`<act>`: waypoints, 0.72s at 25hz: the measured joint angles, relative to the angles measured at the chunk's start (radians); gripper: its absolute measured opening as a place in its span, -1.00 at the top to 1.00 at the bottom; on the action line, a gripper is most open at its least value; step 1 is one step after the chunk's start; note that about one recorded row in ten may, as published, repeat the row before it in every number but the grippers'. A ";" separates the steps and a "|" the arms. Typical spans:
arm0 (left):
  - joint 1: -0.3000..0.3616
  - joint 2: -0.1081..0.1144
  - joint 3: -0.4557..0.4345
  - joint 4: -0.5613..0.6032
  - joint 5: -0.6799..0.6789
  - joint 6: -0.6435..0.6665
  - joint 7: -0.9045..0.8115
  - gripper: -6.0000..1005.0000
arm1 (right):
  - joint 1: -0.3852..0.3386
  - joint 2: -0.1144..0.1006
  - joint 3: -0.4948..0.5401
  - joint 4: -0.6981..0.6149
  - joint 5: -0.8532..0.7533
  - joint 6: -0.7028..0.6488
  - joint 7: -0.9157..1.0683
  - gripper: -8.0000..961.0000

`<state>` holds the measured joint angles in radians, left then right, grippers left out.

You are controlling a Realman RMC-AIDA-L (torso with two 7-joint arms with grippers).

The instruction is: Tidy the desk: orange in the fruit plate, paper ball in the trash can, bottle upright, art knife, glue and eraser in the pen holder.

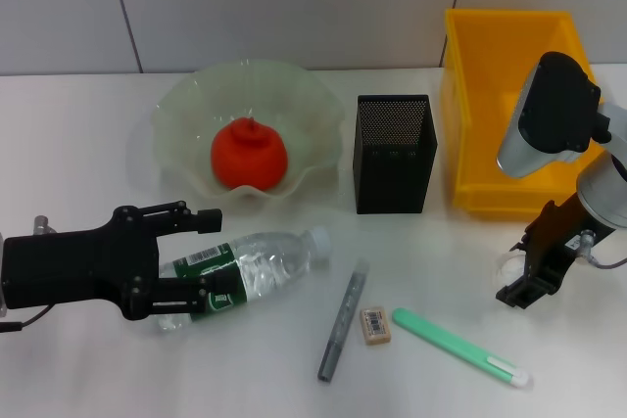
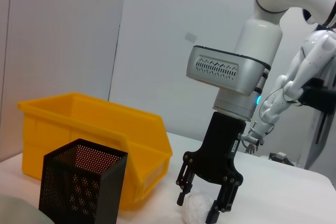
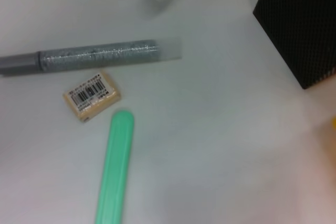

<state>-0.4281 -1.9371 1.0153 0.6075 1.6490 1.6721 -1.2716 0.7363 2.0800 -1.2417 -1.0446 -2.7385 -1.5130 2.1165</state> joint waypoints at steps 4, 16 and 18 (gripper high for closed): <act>0.000 0.002 -0.001 0.000 0.000 0.000 0.000 -0.57 | 0.000 0.000 0.003 -0.008 -0.001 -0.005 0.003 -0.42; 0.000 0.004 -0.004 0.000 -0.001 0.000 0.000 -0.57 | 0.023 -0.009 0.281 -0.362 0.155 -0.154 0.085 -0.15; 0.000 0.004 -0.003 0.000 -0.001 0.000 0.000 -0.57 | 0.038 -0.015 0.311 -0.356 0.130 -0.095 0.119 -0.17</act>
<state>-0.4279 -1.9327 1.0118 0.6074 1.6479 1.6720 -1.2716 0.7746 2.0646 -0.9303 -1.4009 -2.6090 -1.6080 2.2358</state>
